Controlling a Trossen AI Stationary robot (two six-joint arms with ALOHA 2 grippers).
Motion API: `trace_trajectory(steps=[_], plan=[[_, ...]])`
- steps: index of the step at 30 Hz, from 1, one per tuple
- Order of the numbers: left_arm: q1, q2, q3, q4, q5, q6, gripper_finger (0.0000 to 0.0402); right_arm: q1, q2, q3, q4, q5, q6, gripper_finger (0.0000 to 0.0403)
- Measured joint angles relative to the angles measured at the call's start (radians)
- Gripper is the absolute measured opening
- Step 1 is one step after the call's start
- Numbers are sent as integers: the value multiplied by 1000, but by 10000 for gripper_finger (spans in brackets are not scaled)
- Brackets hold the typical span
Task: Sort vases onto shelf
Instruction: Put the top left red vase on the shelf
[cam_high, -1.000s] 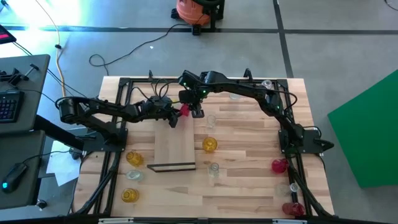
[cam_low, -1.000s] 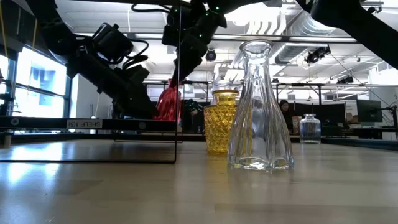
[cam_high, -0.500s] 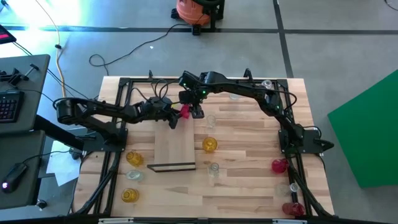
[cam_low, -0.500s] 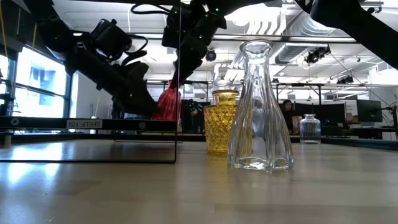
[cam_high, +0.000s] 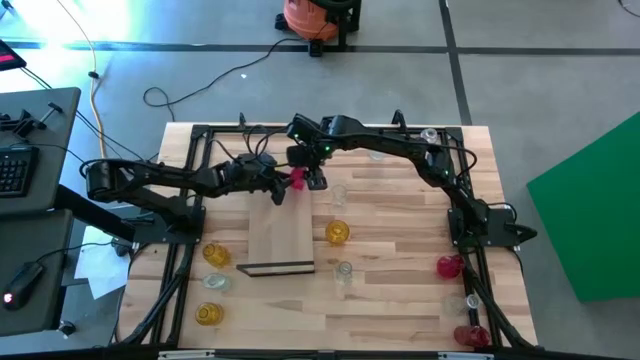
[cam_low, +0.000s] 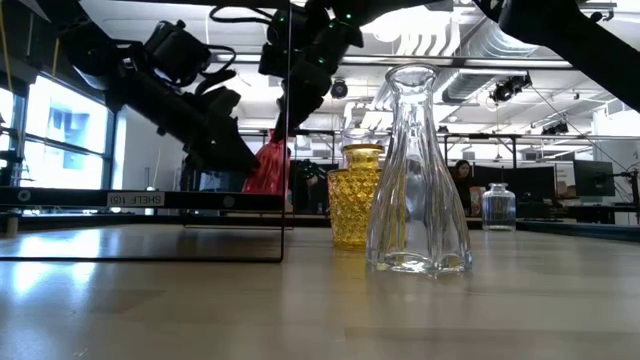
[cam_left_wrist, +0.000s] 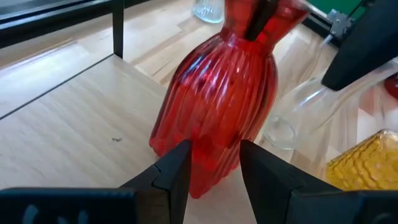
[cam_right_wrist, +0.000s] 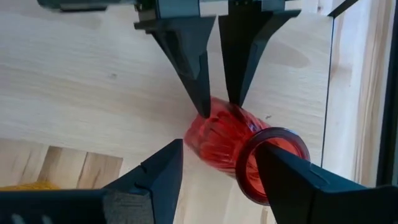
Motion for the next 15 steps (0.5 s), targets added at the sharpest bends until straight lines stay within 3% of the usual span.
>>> trace_trajectory(steps=[15], plan=[[11, 0, 0, -15, -8, 1, 126, 24, 0, 12, 31, 38, 5, 193]])
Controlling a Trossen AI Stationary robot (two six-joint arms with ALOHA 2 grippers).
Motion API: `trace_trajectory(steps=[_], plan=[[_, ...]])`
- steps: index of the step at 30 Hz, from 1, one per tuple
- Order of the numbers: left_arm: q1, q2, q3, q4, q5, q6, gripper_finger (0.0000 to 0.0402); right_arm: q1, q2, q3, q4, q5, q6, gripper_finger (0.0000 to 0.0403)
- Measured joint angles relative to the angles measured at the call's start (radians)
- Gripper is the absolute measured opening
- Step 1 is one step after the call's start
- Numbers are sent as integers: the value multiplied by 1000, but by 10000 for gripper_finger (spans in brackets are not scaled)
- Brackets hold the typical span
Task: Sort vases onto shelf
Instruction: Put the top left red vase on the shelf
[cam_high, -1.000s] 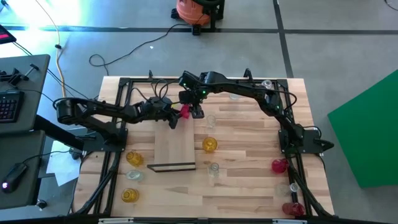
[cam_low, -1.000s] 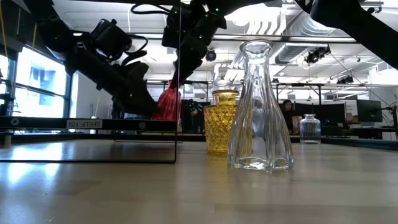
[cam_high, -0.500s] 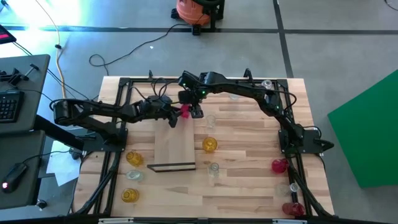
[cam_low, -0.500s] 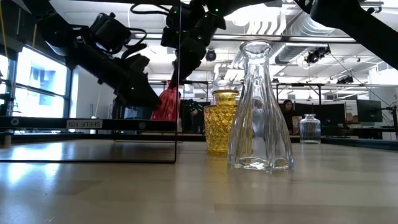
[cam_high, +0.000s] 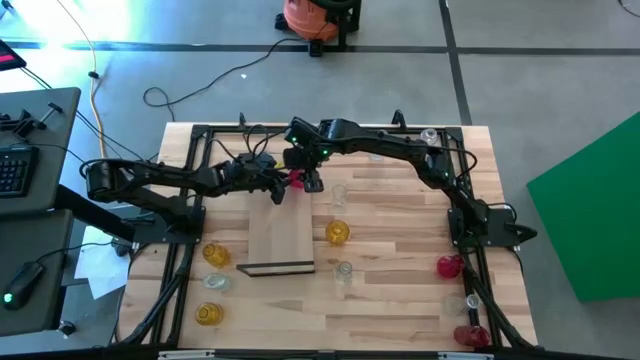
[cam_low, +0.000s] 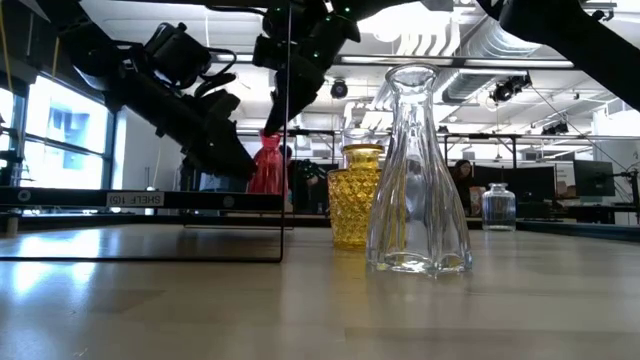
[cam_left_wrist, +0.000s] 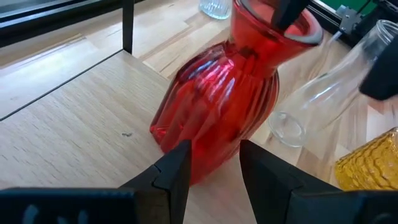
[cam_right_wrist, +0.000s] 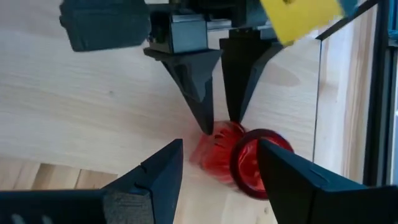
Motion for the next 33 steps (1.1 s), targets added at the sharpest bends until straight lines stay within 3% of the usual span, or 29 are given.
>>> trace_trajectory(steps=[11, 19, 28, 33], plan=[[0, 0, 0, 0, -13, -12, 126, 0, -1, 0, 5, 84, 3, 193], [0, 0, 0, -1, -27, -40, 126, 8, -3, 58, 21, 243, -18, 193], [-1, 0, 0, 2, -27, -45, 126, -3, -21, 74, 74, 286, 5, 193], [-1, 0, 0, 2, -26, -62, 126, -1, -21, 74, 87, 403, 2, 193]])
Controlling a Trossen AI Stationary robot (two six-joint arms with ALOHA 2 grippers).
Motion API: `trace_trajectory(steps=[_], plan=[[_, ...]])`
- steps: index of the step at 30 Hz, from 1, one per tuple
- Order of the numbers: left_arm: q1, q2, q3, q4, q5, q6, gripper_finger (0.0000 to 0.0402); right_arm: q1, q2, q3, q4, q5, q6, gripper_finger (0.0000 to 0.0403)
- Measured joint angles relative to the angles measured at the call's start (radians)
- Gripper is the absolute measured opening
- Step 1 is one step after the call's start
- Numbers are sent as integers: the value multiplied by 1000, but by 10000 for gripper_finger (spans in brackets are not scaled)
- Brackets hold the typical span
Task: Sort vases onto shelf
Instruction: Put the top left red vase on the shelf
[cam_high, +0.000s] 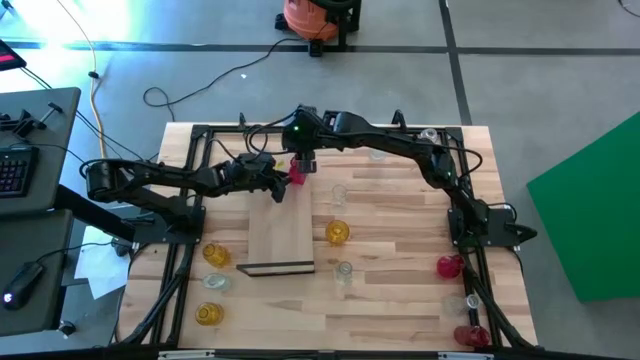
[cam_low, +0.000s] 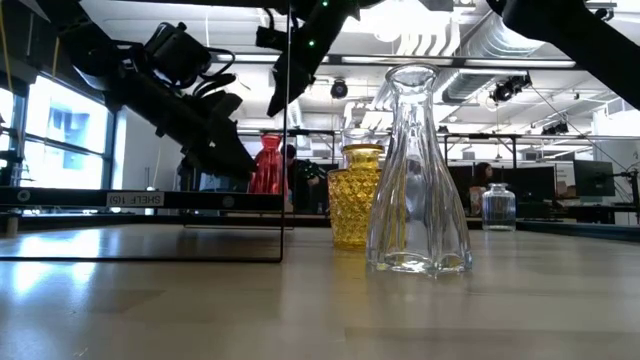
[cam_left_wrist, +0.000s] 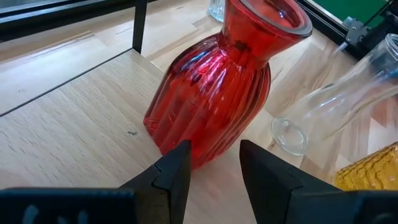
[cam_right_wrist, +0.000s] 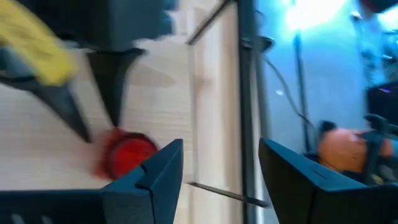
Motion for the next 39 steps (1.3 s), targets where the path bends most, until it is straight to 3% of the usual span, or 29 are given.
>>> trace_trajectory(steps=[7, 13, 16, 22, 31, 39], plan=[[-37, 0, 0, -2, 52, -76, 126, -27, 0, 0, 48, 55, 21, 166], [-105, 0, 0, -43, 61, -93, 126, -59, 0, 0, 52, 17, 81, 105], [-111, 0, 0, -67, 31, -96, 126, -60, 0, 0, 52, 5, 81, 73], [-111, 0, 0, -21, 71, -52, 117, -60, 0, 0, 73, 4, 81, 6], [-101, 0, 0, 57, 71, -1, 13, -61, 0, 0, 156, 5, 85, 3], [-54, 23, 0, 75, 71, -6, 2, -61, 0, 0, 182, -13, 90, 0]])
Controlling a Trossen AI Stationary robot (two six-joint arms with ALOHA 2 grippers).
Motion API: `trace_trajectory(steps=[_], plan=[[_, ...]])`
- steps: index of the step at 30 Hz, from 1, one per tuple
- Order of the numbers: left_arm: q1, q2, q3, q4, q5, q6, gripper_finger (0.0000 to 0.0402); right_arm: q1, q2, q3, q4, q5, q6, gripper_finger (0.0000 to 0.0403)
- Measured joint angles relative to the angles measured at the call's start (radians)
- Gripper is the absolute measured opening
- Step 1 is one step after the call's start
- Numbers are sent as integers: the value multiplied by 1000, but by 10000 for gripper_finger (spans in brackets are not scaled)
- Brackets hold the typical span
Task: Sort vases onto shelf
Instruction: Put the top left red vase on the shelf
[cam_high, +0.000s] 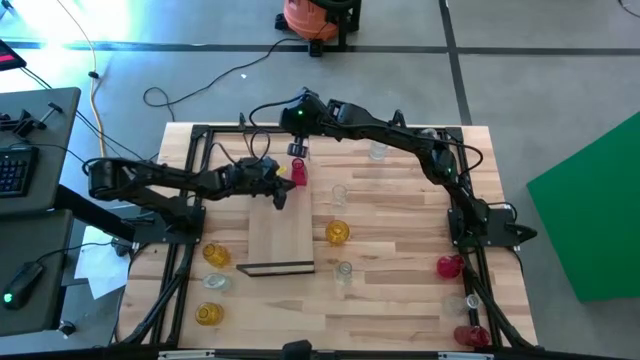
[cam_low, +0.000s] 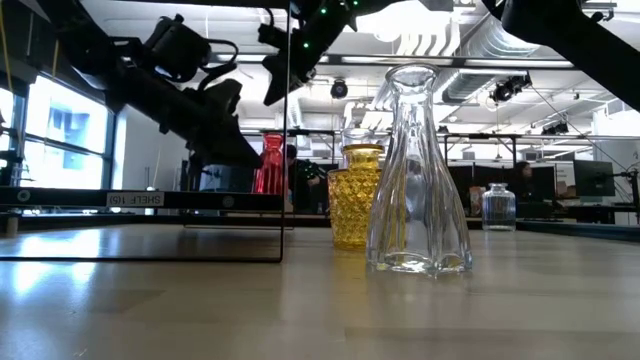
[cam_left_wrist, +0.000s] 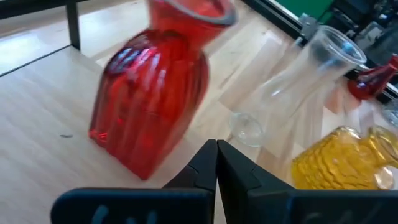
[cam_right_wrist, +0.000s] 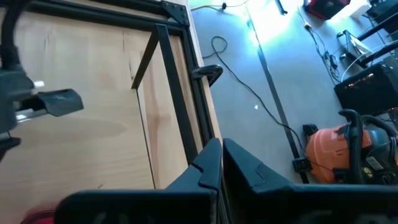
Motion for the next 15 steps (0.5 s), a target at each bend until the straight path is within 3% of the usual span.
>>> trace_trajectory(steps=[15], plan=[[12, 158, 101, 67, 28, 25, 0, -10, 0, 0, 5, 0, -18, 0]])
